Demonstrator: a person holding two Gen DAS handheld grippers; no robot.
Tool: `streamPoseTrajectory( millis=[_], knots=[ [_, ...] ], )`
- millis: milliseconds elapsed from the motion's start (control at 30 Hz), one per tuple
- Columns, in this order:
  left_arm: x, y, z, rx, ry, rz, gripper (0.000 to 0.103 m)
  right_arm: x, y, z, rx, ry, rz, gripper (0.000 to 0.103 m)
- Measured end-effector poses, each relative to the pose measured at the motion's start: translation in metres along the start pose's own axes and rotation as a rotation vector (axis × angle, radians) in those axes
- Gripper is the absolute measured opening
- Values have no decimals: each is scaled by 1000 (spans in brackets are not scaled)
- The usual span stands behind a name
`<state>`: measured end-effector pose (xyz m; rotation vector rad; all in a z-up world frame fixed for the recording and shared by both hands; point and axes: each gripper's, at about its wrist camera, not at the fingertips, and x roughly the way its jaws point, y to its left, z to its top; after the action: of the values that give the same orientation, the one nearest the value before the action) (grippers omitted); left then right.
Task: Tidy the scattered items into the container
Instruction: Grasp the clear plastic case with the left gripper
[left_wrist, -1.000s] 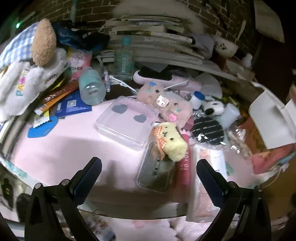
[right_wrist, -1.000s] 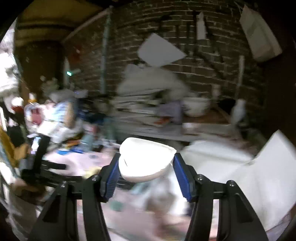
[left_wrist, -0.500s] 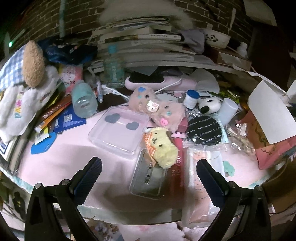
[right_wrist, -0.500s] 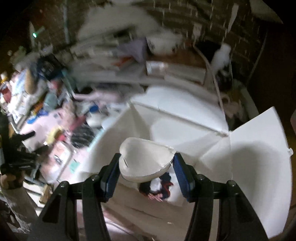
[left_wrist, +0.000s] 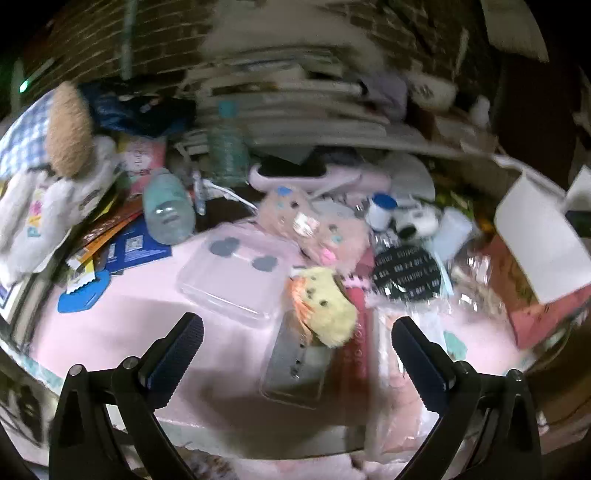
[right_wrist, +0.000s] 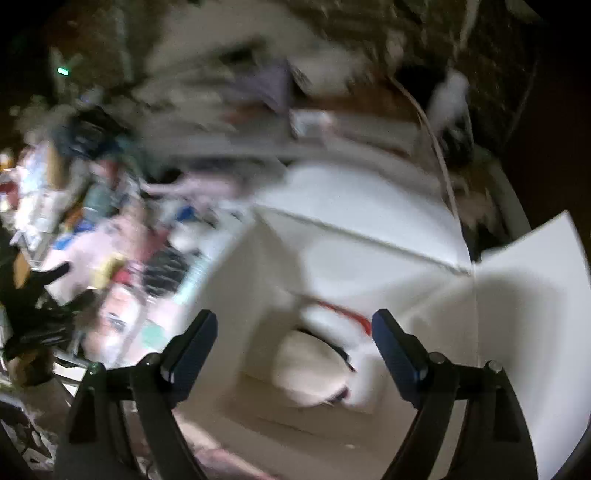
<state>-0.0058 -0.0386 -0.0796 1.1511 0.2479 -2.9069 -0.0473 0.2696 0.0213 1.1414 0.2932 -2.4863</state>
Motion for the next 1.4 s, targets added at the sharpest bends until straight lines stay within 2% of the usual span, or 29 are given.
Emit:
streamPoseTrajectory(
  millis=[100,133,200,300,400,433,467,600,667,800,900,933,1000,1033,1133,1400],
  knots=[
    [3,15,-1,-66,-15,-42,102,-22,25,-5,-68,-161,82,84],
    [5,18,-2,-69,-14,-32,102,-28,35,-9,-87,-213,128,84],
    [10,19,-2,-60,-14,-5,102,-30,54,-15,-110,-257,201,84],
    [14,25,2,-74,-34,17,99,-18,84,-29,-123,-276,372,84],
    [19,31,9,-47,-42,72,98,3,109,-45,-131,-265,475,85],
    [22,32,12,-16,-39,104,97,5,118,-50,-143,-292,470,85],
    [24,34,14,10,-41,115,95,3,129,-59,-177,-360,427,85],
    [32,40,22,147,-32,67,94,-1,153,-77,-246,-420,447,85],
    [37,41,26,209,-17,38,94,0,160,-78,-271,-418,451,85],
    [43,46,33,257,-4,-67,94,5,166,-79,-291,-415,433,85],
    [47,43,35,297,2,-94,94,17,168,-79,-285,-385,440,85],
    [48,43,35,303,9,-102,92,22,169,-80,-283,-375,431,85],
    [51,41,35,312,19,-124,78,31,170,-83,-277,-359,425,85],
    [53,41,34,316,30,-128,71,37,171,-85,-270,-343,426,85],
    [61,39,31,343,64,-108,71,50,170,-88,-247,-309,434,85],
    [64,43,30,319,60,-134,70,67,166,-90,-222,-293,399,85]
  ],
)
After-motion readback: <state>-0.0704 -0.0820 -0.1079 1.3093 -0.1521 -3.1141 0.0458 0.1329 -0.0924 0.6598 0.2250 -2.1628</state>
